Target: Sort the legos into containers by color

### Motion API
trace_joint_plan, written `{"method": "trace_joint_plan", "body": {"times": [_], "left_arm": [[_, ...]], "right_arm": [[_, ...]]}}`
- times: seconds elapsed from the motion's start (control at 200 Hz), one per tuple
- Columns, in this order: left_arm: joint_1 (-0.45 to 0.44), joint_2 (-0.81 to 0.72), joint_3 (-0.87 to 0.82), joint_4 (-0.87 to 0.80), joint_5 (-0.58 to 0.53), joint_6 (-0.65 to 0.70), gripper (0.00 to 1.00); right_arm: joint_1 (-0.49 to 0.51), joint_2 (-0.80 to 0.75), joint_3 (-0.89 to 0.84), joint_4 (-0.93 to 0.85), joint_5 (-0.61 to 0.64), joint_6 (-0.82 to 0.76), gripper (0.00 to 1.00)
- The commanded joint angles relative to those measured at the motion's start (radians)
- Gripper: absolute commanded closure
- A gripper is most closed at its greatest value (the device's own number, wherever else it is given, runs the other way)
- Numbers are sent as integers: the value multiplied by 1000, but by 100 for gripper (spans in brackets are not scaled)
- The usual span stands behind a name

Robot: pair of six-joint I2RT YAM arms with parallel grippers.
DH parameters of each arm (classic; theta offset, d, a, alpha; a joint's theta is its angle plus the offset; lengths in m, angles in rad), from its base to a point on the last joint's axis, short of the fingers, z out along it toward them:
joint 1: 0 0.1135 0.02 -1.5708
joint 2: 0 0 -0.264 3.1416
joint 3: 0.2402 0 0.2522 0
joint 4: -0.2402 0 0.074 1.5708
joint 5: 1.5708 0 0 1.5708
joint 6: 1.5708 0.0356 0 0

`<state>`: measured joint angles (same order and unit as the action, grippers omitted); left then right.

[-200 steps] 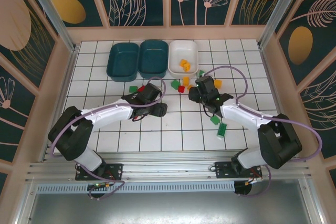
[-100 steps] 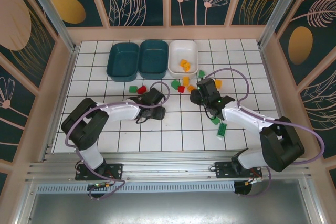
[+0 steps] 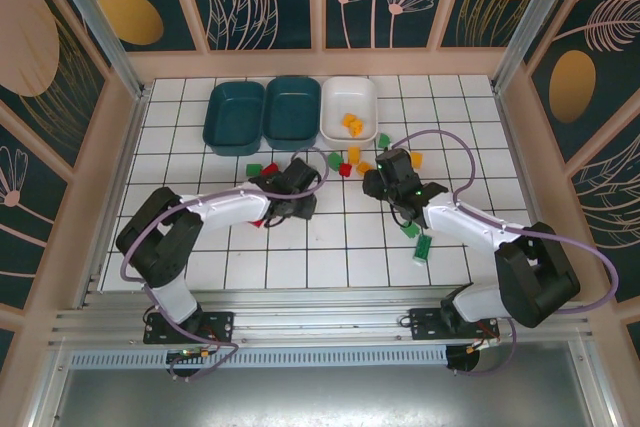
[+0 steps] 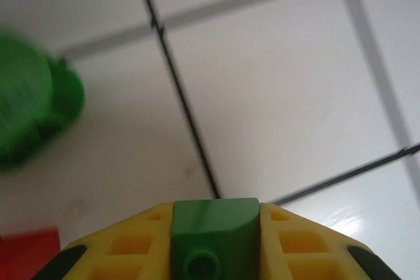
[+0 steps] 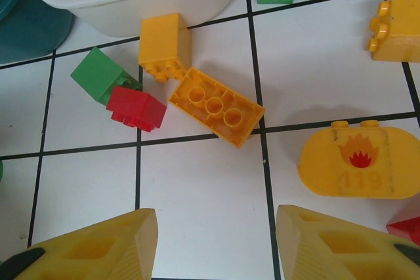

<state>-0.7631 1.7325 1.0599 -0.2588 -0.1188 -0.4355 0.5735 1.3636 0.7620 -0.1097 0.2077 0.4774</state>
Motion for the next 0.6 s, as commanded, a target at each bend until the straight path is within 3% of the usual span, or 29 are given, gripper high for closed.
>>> {"method": "trace_joint_plan", "body": {"times": [0.0,0.195,0.325,0.395,0.46,0.596], "left_arm": [[49,-24,176,0,-54,65,87],[258,255,524,-33,-15,82,92],[325,437,777,-101,26,75,93],[344,505,877,-137,34,76,87],[353,538,946,-157,29,84,75],[361,540,993,-191,18,100,28]], "right_arm": [[-8,-3,47,6,-3,-14,49],[-8,2,52,14,-48,-11,49],[-6,14,68,17,-56,-11,49],[-6,15,82,12,-58,-17,49],[-7,14,91,8,-56,-23,48],[-7,14,99,0,-55,-26,47]]}}
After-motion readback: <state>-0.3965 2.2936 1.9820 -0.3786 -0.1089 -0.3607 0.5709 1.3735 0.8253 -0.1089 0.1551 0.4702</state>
